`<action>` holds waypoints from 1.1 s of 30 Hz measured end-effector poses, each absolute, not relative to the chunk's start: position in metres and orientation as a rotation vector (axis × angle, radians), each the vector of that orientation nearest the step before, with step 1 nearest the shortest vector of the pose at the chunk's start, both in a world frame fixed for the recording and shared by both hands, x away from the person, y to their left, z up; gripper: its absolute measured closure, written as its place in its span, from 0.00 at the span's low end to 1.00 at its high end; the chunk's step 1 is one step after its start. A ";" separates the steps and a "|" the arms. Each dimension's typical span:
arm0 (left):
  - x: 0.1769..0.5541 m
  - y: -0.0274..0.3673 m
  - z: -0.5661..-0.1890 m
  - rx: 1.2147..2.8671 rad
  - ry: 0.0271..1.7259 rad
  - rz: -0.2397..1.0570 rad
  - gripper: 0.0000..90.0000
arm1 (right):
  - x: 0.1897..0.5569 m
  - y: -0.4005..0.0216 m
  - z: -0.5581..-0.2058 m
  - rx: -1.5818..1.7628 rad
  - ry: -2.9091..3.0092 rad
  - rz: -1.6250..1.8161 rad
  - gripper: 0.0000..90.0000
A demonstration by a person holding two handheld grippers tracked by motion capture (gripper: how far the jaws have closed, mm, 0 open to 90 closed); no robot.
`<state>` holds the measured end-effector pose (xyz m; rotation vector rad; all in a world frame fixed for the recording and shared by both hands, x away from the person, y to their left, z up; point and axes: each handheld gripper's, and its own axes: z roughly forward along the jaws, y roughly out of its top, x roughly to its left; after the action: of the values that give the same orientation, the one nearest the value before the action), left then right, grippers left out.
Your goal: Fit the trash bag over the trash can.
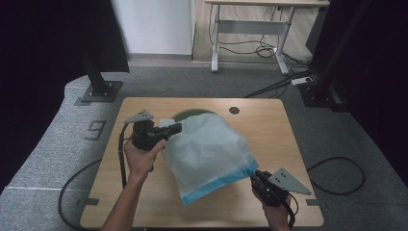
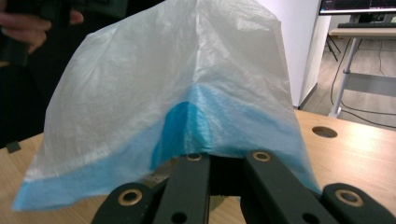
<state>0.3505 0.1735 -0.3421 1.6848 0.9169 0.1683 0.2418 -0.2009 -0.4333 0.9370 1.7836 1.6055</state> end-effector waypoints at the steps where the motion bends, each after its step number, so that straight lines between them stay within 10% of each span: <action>1: 0.351 0.175 -0.342 1.682 0.917 0.162 1.00 | 0.242 -0.203 -0.436 0.941 1.785 1.605 0.99; 5: 0.346 0.168 -0.341 1.710 0.882 0.165 1.00 | 0.242 -0.205 -0.437 0.936 1.782 1.617 0.99; 12: 0.333 0.141 -0.342 1.807 0.710 0.091 0.62 | 0.242 -0.196 -0.426 0.881 1.797 1.616 0.99; 21: 0.327 0.113 -0.348 1.918 0.626 0.107 0.40 | 0.242 -0.194 -0.422 0.874 1.799 1.621 0.99; 33: 0.324 0.080 -0.360 2.043 0.656 0.171 0.52 | 0.240 -0.191 -0.419 0.861 1.805 1.661 0.99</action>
<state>0.3238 0.0804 -0.3604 2.0426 0.6563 0.1707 0.2396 -0.1906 -0.4193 0.8614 1.8049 1.6610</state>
